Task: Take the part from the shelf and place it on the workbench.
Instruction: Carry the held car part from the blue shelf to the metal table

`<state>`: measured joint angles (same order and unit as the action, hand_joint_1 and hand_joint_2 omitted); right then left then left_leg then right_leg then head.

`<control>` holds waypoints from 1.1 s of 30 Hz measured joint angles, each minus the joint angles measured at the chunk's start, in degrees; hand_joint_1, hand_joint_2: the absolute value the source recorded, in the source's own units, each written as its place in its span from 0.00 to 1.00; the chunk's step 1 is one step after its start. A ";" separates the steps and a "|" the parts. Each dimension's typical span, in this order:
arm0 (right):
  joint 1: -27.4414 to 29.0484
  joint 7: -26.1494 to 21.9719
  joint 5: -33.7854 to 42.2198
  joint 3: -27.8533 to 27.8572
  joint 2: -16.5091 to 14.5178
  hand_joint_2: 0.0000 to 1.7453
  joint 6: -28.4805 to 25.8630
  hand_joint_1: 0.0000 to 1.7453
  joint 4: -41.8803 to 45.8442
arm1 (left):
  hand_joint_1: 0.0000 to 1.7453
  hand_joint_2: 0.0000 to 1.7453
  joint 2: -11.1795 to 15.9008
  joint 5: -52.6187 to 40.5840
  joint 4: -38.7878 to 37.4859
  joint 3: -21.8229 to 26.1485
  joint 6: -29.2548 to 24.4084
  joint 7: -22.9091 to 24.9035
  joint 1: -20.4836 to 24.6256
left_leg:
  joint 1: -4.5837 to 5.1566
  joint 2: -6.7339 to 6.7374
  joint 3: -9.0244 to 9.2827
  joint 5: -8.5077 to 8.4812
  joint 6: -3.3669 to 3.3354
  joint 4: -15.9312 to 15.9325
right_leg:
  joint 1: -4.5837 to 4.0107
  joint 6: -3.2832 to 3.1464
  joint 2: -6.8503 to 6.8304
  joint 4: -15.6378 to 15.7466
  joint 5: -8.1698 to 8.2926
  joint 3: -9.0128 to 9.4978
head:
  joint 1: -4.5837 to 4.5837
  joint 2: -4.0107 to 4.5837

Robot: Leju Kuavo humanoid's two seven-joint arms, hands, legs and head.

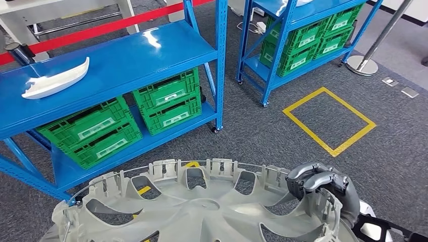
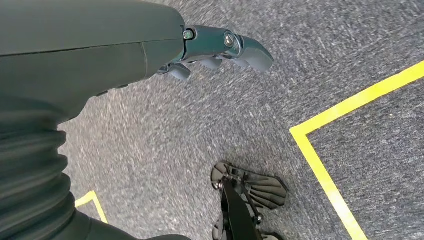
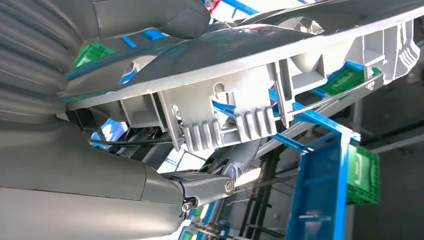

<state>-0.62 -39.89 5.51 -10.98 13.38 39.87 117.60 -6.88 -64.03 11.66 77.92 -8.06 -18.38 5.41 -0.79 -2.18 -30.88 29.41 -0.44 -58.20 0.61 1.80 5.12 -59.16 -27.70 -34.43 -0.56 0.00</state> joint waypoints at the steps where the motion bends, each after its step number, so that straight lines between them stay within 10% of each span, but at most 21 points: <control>1: 0.08 0.01 -0.03 -0.03 0.07 1.00 0.13 1.00 0.11 | 0.00 1.00 0.02 -0.13 -0.01 -0.17 -0.03 0.22 0.00 | -0.07 0.65 0.04 -0.13 -0.34 0.21 | -0.05 0.27 -1.30 -1.77 -1.11 -0.85 | 0.20 0.00; 4: -0.35 0.02 0.16 -0.18 0.10 1.00 0.79 1.00 -0.06 | 0.00 1.00 0.17 -0.06 -0.01 -0.45 -0.24 0.89 -0.15 | 0.12 2.87 -0.09 -0.11 -0.81 0.24 | 0.04 0.95 -4.35 -12.67 -6.28 -6.09 | 0.67 0.00; 6: -1.31 0.04 0.48 -0.28 0.10 1.00 1.10 1.00 -0.63 | 0.00 1.00 0.23 0.19 -0.01 -0.48 -0.27 1.26 -0.12 | 0.19 4.34 -0.15 -0.05 -0.84 0.14 | 0.12 1.10 -4.71 -15.27 -6.35 -7.23 | 0.74 0.00; 10: -3.97 0.03 1.72 -0.74 0.10 1.00 1.69 1.00 -1.69 | 0.00 1.00 0.12 1.30 -0.05 -0.48 -0.52 2.15 0.22 | 0.42 6.46 -0.03 0.28 -0.39 -0.18 | -0.43 0.04 -7.75 -1.70 -0.54 0.20 | 0.89 0.00; 14: -6.50 0.02 3.23 -1.51 0.22 1.00 1.74 1.00 -3.02 | 0.00 1.00 0.09 2.01 -0.07 -0.46 -1.50 3.91 0.38 | 0.62 7.73 0.17 0.46 0.75 -0.14 | -0.78 -1.25 -7.47 1.21 0.23 1.14 | 0.80 0.00; 18: -8.81 0.02 5.21 -2.77 0.66 1.00 1.02 1.00 -4.55 | 0.00 1.00 0.37 2.08 -0.11 -0.45 -2.46 5.99 0.24 | 0.34 3.11 -3.46 5.66 1.67 -8.57 | -0.11 -2.30 -5.48 1.75 0.87 1.02 | 0.37 0.00; 21: -9.35 0.01 6.13 -3.67 0.92 1.00 0.10 1.00 -5.66 | 0.00 1.00 0.93 2.26 -0.08 -0.44 -3.41 7.74 -0.27 | 0.17 2.46 -7.11 7.83 1.98 -16.21 | -0.05 -2.34 -3.61 1.60 0.92 0.89 | 0.10 0.00; 25: -9.12 0.02 5.73 -4.10 1.24 1.00 -1.10 1.00 -6.28 | 0.00 1.00 1.86 2.46 0.03 -0.42 -4.28 8.99 -0.45 | -0.62 -0.19 -1.68 1.19 2.25 -4.00 | 0.23 -1.43 -1.08 0.88 0.73 0.68 | -0.05 0.00; 29: -7.99 0.03 4.99 -4.12 1.27 1.00 -1.14 1.00 -6.28 | 0.00 1.00 2.34 2.96 0.08 -0.28 -4.65 9.31 -0.45 | -0.50 -0.71 -0.46 0.55 1.01 -0.99 | 0.43 0.23 0.81 0.71 1.21 -0.20 | -0.05 0.00; 33: -7.19 0.01 4.95 -3.93 1.31 1.00 -0.36 1.00 -6.27 | 0.00 1.00 2.49 2.95 0.21 -0.18 -4.12 7.95 -0.51 | -0.31 1.77 -0.47 0.22 -0.49 -0.66 | 0.20 0.96 -3.72 -6.81 -2.91 -3.90 | 0.68 0.00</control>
<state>-7.81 -39.89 10.46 -14.92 14.69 39.51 111.32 -4.40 -61.08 11.86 77.74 -12.18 -10.43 4.90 -1.10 -0.41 -31.35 29.63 -0.93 -58.85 0.81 2.76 1.40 -65.97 -30.61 -38.33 0.12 0.00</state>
